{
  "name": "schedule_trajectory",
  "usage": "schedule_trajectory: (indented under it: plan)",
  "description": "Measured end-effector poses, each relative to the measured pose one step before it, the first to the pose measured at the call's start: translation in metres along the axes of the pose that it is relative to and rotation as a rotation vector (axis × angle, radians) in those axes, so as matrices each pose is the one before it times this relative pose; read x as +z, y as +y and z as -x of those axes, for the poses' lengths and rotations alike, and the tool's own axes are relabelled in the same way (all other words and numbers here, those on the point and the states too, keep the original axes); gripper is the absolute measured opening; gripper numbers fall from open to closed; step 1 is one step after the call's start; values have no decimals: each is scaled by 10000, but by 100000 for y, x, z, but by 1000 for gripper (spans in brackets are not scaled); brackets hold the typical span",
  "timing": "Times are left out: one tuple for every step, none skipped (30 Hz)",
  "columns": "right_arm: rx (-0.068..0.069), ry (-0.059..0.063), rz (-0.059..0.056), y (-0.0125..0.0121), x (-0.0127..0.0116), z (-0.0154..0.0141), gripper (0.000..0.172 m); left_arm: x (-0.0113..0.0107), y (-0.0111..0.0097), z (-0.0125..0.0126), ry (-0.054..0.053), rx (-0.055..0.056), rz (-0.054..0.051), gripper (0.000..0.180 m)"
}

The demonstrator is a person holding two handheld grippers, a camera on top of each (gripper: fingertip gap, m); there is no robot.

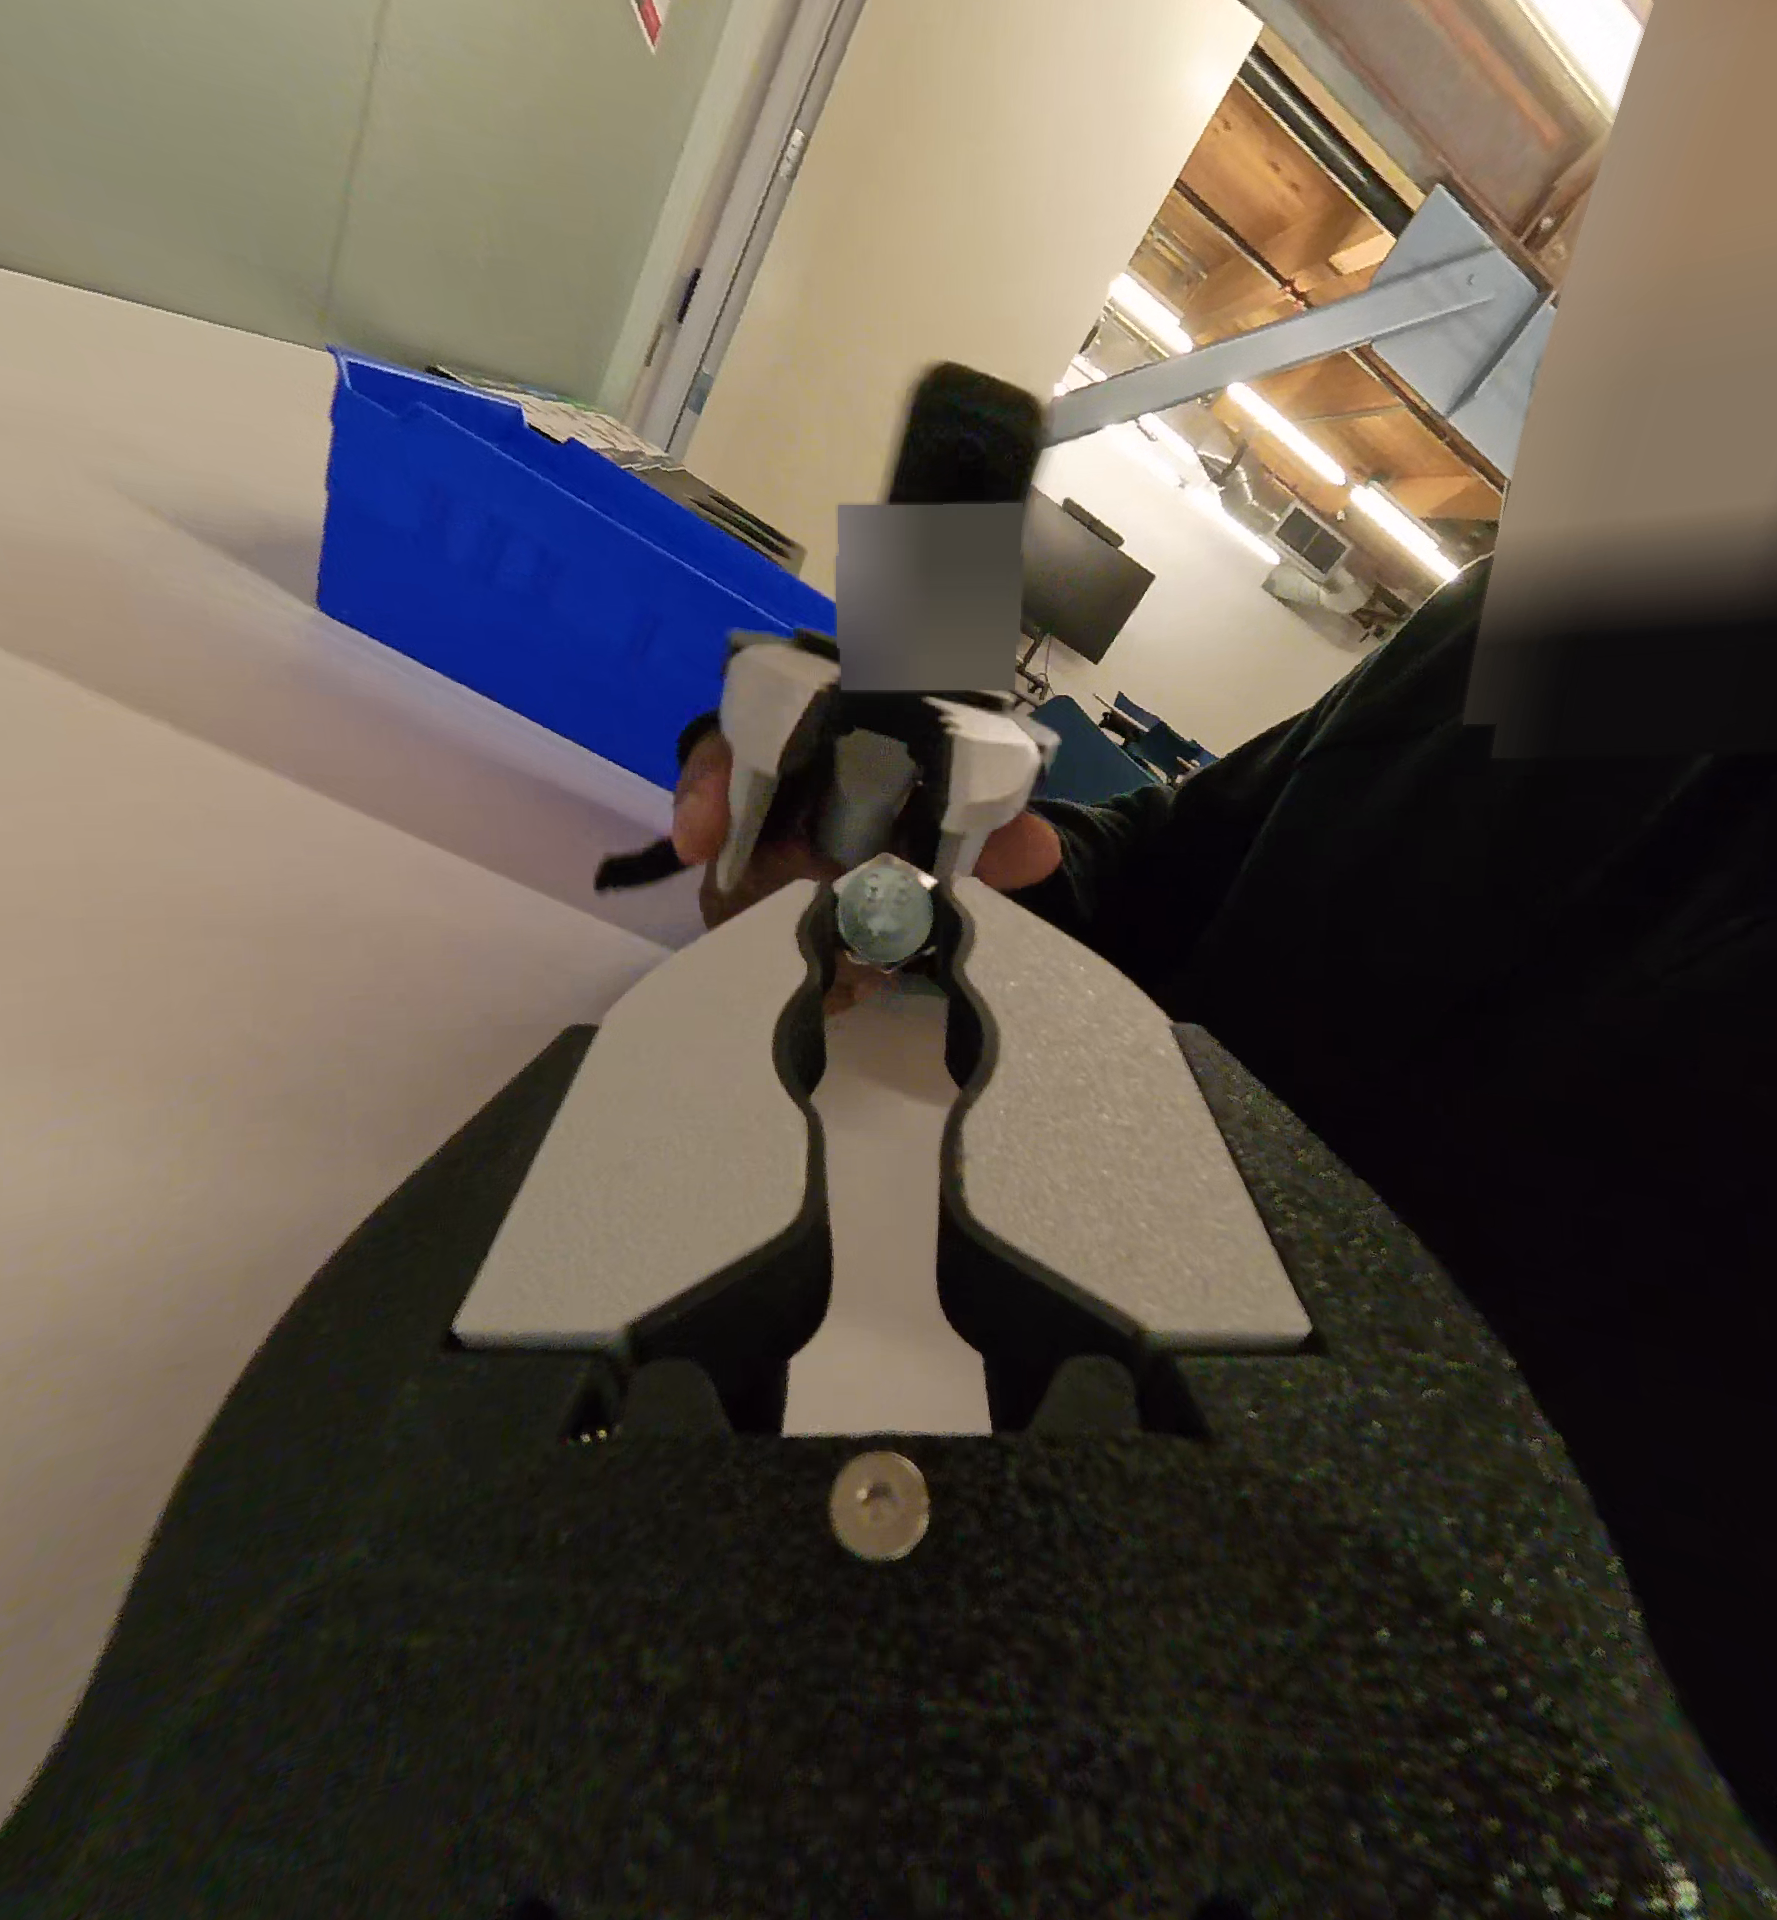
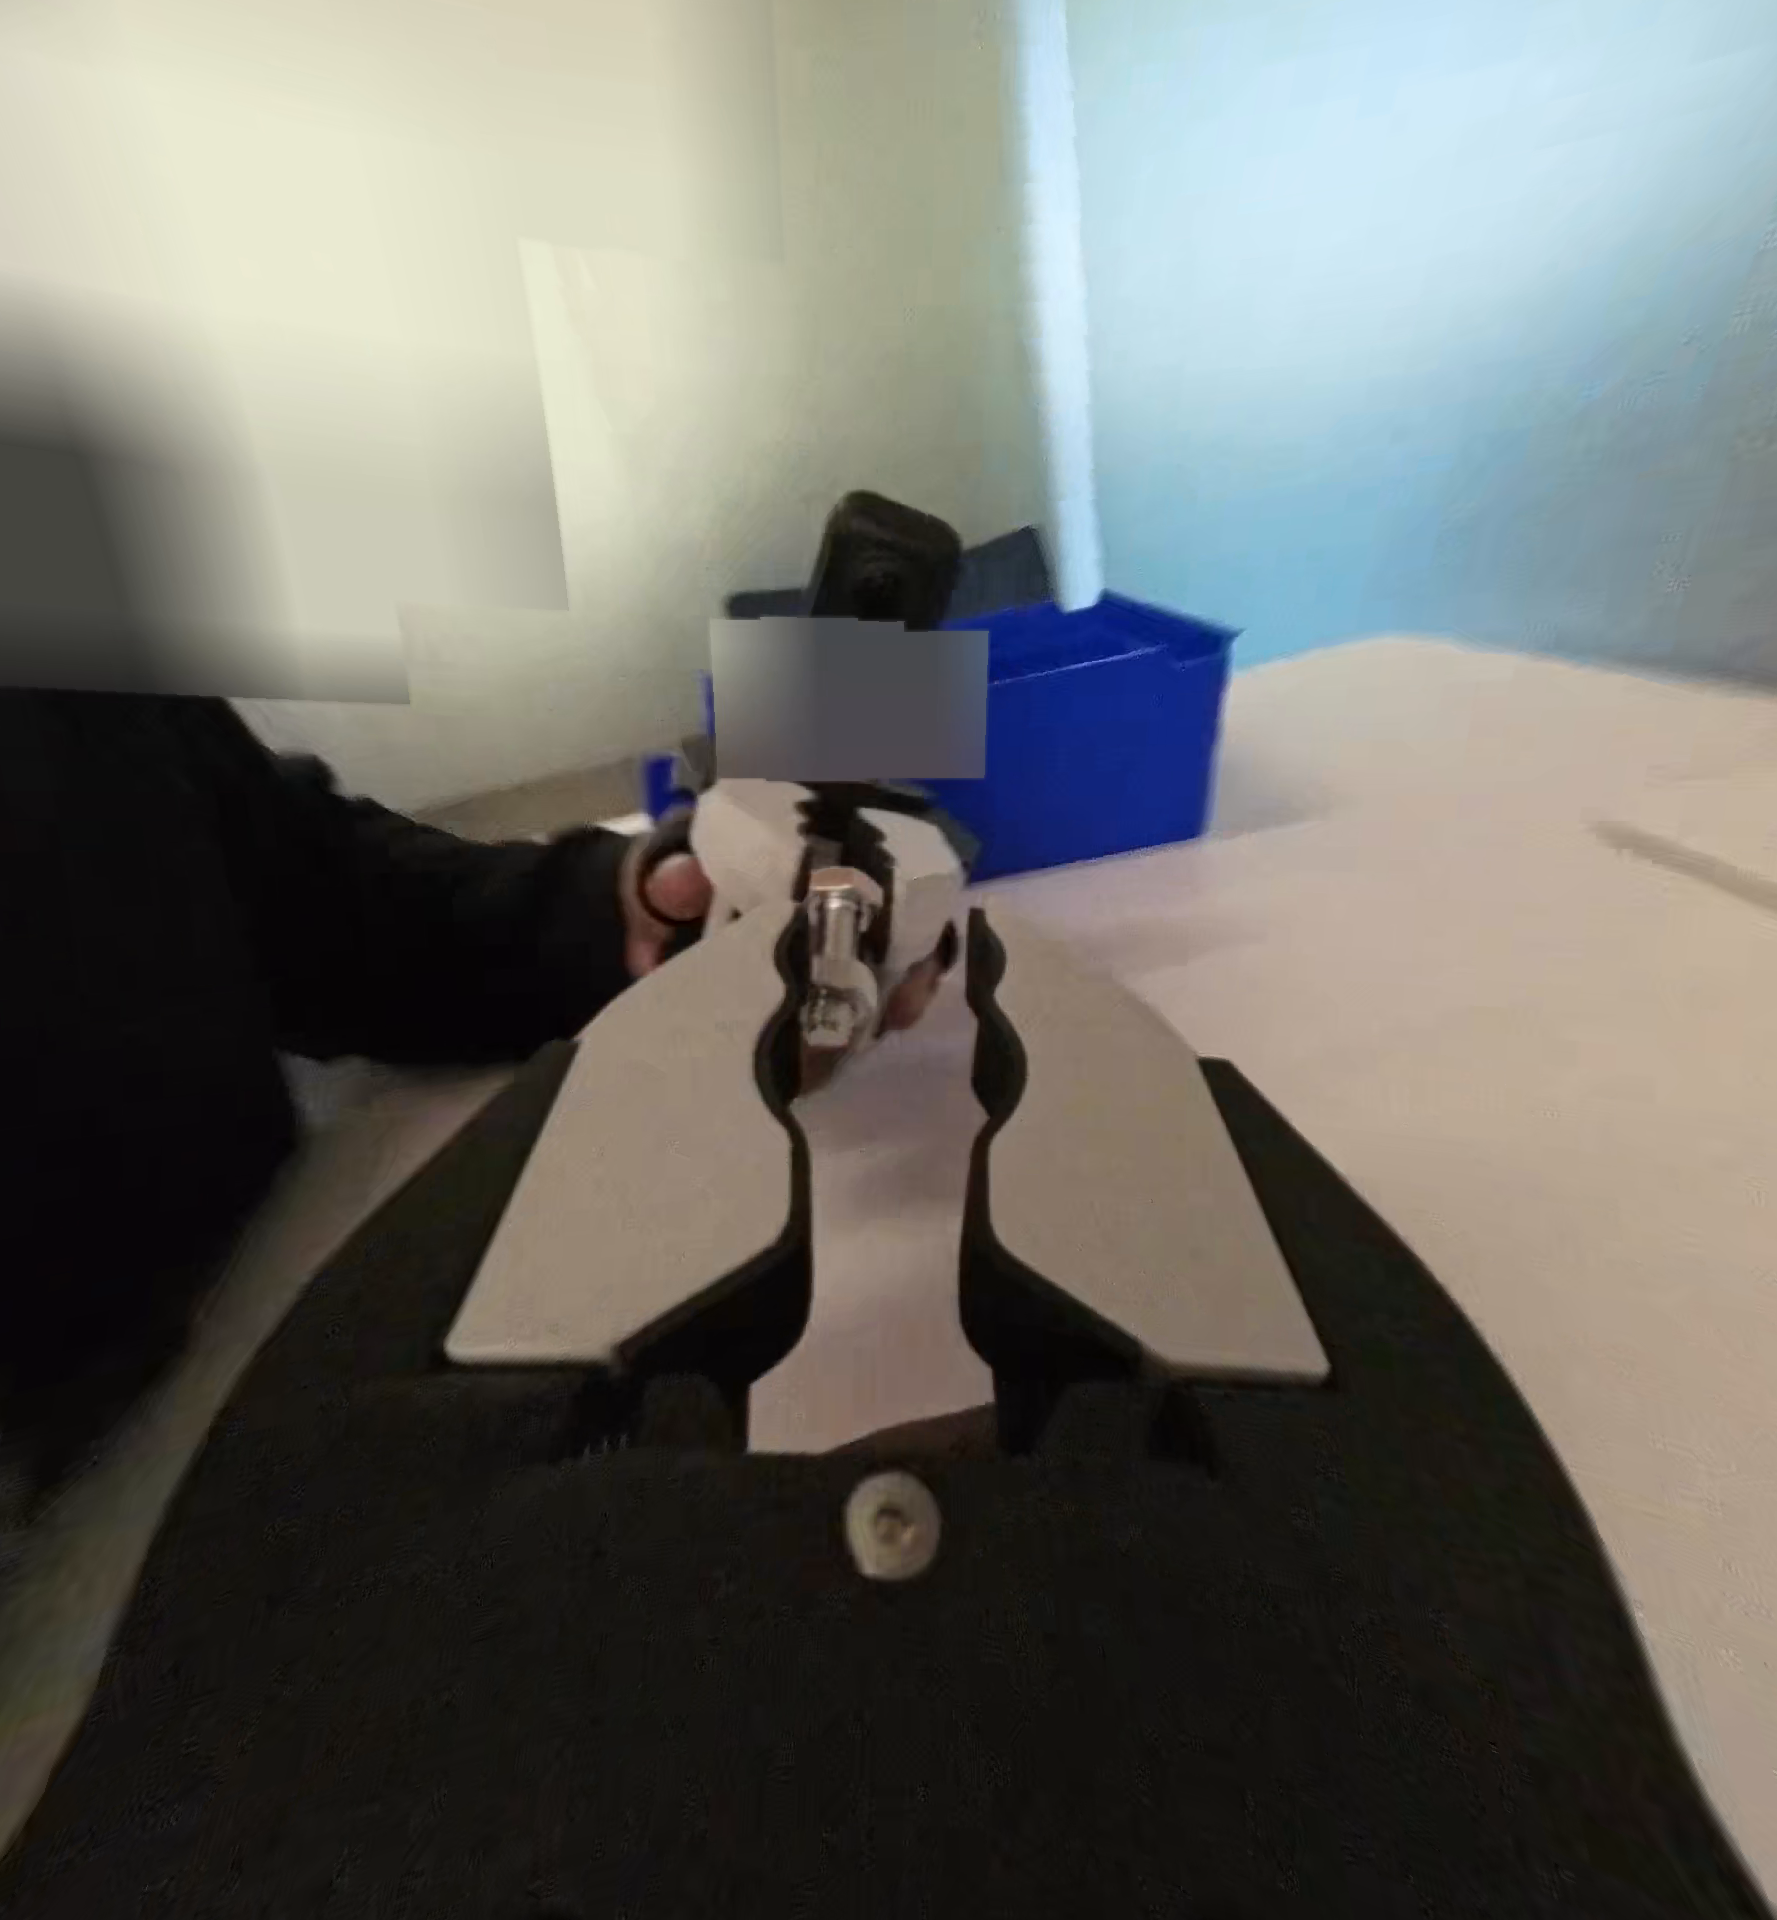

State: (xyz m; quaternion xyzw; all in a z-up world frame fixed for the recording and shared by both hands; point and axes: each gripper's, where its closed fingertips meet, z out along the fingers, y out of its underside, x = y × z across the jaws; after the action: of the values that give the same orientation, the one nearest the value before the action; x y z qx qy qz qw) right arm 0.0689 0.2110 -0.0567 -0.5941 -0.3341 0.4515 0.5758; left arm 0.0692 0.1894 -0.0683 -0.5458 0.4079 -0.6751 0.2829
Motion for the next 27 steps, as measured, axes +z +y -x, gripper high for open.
schedule_trajectory:
  plan:
    - [-1350, 549, 81, -84, -87, -67, 29, -58, -100, 140, -67, -61, -71, 17]
    - [-1286, 480, 107, -32, -28, 50, 29, -51, -66, 122, -66, -56, -55, 17]
    - [-1185, 332, 146, 52, 48, 237, 29, -22, -52, 44, -28, -38, -38, 17]
    - [-1061, 216, 173, 110, 89, 391, 30, -8, -51, 36, -27, -38, -42, 17]
    - [-932, 158, 176, 128, 128, 438, 30, 0, -44, 43, -25, -55, -44, 17]
    - [-766, 44, 180, 161, 151, 542, 31, 12, -41, 7, 10, -59, -37, 17]
    - [-547, -63, 188, 184, 175, 579, 31, 48, -44, -43, 8, -41, -37, 17]
    - [-319, -47, 171, 157, 174, 435, 32, 15, -31, 11, -13, -20, -37, 17]
    - [-129, 68, 130, 105, 156, 153, 32, 22, 10, -58, 39, -13, -2, 17]
    - [14, 130, 114, 77, 130, -70, 32, 10, 34, -125, 81, -10, 18, 17]
    - [120, 102, 116, 102, 90, -147, 31, 57, 43, -100, 64, -6, 12, 17]
    - [168, 94, 98, 123, 51, -204, 29, 96, 62, -90, 50, -8, 19, 17]
    - [173, 32, 58, 95, 4, -157, 24, 99, 77, -113, 59, -10, 33, 17]
    - [240, -155, 12, 8, -25, 54, 19, 28, -42, -64, 35, -7, -48, 17]
    - [440, -226, -47, -56, -26, 62, 19, -4, 23, -23, 30, -27, 8, 17]
    - [751, -354, -59, -84, -9, 96, 19, -20, -1, -68, 59, -7, 7, 17]
    - [1146, -543, -39, -38, 20, 127, 18, -35, 5, -58, 36, 10, -2, 17]
    - [1553, -751, -57, -56, -10, 154, 18, 16, 21, -53, 39, -7, 6, 17]
    - [1867, -913, -147, -164, -90, 180, 18, -3, 35, -97, 89, -1, 25, 17]
    - [1988, -979, -216, -251, -180, 139, 18, 17, 39, -133, 83, 46, 42, 17]
    - [1841, -967, -209, -227, -222, 125, 18, 54, 69, -34, -19, 102, 52, 17]
    - [1392, -814, -193, -133, -190, 99, 17, 88, 93, -43, -44, 103, 66, 17]
    - [629, -437, -205, -103, -114, -39, 18, 55, 55, 8, -37, 46, 28, 17]
    - [-151, 70, -213, -108, -29, -240, 18, 8, -36, 152, -110, -2, -31, 17]
    - [-620, 396, -184, -192, -11, -226, 20, -112, -85, 193, -89, -66, -66, 17]
    - [-951, 435, -70, -203, -10, -49, 23, -95, -110, 2, 39, -72, -68, 17]
    - [-1214, 503, 76, -70, -51, -59, 27, -94, -116, 57, -25, -31, -62, 17]
